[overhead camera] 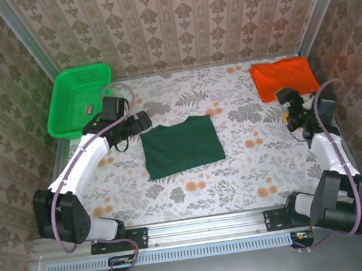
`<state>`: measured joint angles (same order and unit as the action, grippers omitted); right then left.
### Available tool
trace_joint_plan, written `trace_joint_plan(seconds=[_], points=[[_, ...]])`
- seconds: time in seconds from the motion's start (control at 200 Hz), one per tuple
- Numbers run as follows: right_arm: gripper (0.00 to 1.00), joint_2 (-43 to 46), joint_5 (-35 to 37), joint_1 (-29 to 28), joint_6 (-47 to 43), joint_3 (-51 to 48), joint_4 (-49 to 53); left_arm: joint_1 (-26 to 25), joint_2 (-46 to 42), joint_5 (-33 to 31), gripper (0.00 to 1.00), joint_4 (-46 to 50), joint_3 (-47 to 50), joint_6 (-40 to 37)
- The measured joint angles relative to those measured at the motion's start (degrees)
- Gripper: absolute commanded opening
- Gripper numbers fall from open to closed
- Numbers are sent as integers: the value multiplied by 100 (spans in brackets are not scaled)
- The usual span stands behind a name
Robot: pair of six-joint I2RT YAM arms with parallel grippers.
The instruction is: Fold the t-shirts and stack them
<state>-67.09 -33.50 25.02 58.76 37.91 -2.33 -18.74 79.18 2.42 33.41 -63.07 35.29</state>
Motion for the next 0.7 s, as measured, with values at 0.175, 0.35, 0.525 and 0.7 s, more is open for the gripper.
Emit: trace_joint_plan(seconds=[0.175, 0.35, 0.525, 0.7], points=[[93, 573, -101, -96, -481, 96, 975, 573, -345, 621, 100, 7, 765, 74], [83, 678, 651, -1641, -1532, 682, 2142, 592, -927, 874, 100, 127, 1259, 2], [82, -505, 1497, -3407, -2385, 1143, 2699, 483, -1008, 870, 100, 304, 1263, -302], [78, -2028, 2011, -4207, -2938, 1759, 2986, 396, -1001, 894, 100, 413, 1261, -538]])
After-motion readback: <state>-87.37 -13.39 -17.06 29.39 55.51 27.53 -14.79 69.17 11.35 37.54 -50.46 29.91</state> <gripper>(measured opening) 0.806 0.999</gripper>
